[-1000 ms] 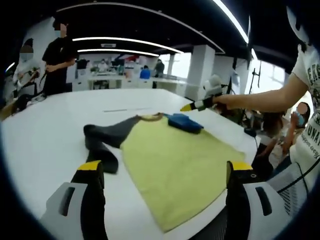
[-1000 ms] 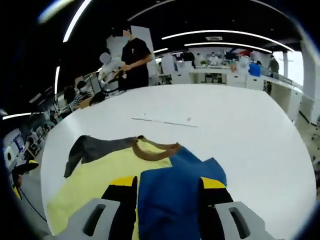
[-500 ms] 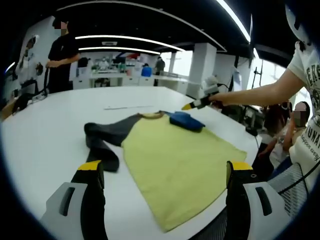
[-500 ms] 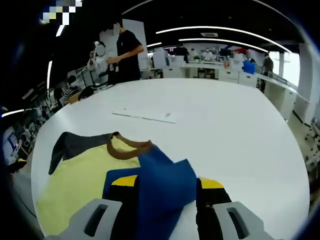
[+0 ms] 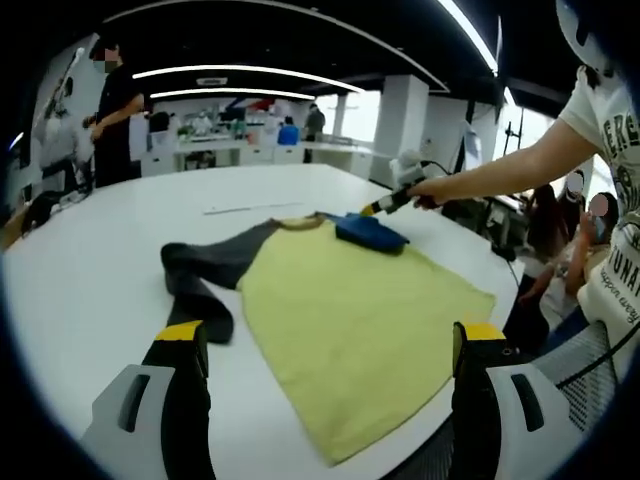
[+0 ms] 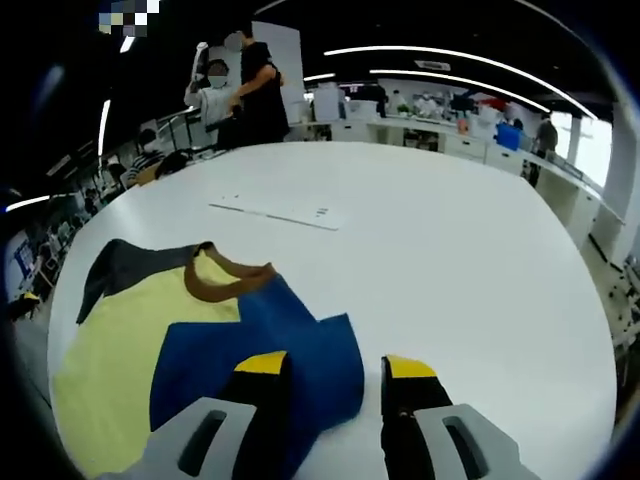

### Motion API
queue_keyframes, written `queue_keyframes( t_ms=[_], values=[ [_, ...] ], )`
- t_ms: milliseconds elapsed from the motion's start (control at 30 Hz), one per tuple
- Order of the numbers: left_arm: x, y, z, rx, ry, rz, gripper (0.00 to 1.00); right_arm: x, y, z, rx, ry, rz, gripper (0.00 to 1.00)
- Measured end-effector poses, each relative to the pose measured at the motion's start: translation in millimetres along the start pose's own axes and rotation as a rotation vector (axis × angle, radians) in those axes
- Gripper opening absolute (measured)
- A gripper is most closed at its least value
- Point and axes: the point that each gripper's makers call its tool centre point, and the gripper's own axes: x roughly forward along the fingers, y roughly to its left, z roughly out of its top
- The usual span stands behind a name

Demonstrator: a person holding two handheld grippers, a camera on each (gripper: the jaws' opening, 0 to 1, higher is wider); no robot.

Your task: Fold the garment on the visible template until the final outline fits inside the template.

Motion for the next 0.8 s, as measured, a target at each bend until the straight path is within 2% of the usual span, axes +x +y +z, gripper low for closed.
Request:
queue_keyframes(
  t_ms=[200, 333, 500, 567, 667, 800],
  values=[
    [1.2, -1.2, -0.5, -0.001, 0.007, -0.009, 0.99, 0.4, -0.6, -10.3, -0.023, 0.042, -0.009, 0.27],
    [0.5, 0.3, 0.8, -0.004, 0.003, -0.008, 0.99, 0.0, 0.3, -6.5, -0.034, 0.029, -0.001, 0.23],
    [-0.6, 2.1, 1.1, -0.003, 0.001, -0.008, 0.99, -1.9, 2.3, -7.8, -0.044, 0.040, -0.006, 0.08],
    [-1.5, 2.5, 1.6, -0.005, -0.005, -0.011, 0.99, -1.3, -1.3, -7.2, -0.078, 0.049, -0.018, 0.04],
    [-2.5, 2.8, 2.0, -0.004, -0.008, -0.012, 0.99, -0.2, -1.5, -5.6, -0.101, 0.055, -0.014, 0.00],
    [-3.1, 2.0, 3.3, -0.006, -0.016, -0.014, 0.99, -3.1, -0.6, -1.0, -0.144, 0.051, -0.012, 0.00]
  ],
)
